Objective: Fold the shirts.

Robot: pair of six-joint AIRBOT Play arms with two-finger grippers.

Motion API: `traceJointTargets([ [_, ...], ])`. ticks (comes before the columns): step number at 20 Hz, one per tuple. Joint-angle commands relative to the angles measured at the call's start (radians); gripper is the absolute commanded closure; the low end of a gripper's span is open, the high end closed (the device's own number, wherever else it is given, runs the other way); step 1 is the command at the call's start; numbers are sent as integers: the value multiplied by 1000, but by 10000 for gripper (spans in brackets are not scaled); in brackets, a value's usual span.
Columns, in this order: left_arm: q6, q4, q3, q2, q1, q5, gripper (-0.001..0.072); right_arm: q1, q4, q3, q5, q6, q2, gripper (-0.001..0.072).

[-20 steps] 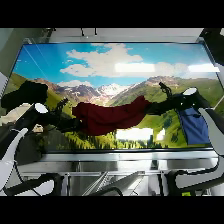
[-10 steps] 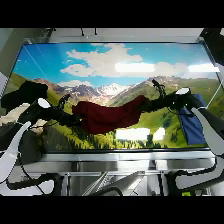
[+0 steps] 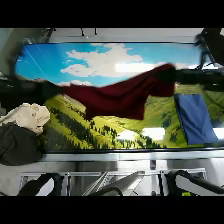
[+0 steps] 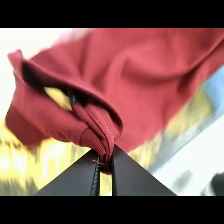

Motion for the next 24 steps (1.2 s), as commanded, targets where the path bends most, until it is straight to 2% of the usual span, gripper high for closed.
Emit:
traceJointTargets([
  [1,-2,-116,282,163,122,30,689,-67,43,171,-11,0,168,695],
  [5,-2,-18,439,273,246,69,689,-75,-23,289,-72,-46,286,694],
  [8,2,-12,383,301,244,57,688,-75,-81,293,-76,-68,280,695],
  [13,32,3,80,181,74,3,688,-32,-89,190,57,-29,53,694],
  [17,35,166,-153,-44,-77,75,688,116,-253,-50,-49,-31,-189,693],
  [18,36,200,-203,-117,-105,106,688,140,-300,-97,-95,-30,-255,669],
  [19,35,229,-239,-188,-124,139,688,156,-337,-129,-142,-29,-327,550],
  [20,36,245,-269,-265,-135,182,687,163,-348,-142,-165,-29,-413,505],
  [21,35,243,-281,-337,-138,208,685,162,-342,-140,-166,-27,-491,505],
  [22,35,243,-272,-407,-136,206,674,158,-335,-138,-166,-16,-548,469],
  [23,35,243,-243,-473,-124,177,331,150,-332,-134,-163,-5,-591,406],
  [24,16,241,-203,-527,-106,135,12,139,-332,-130,-156,-2,-608,406],
])
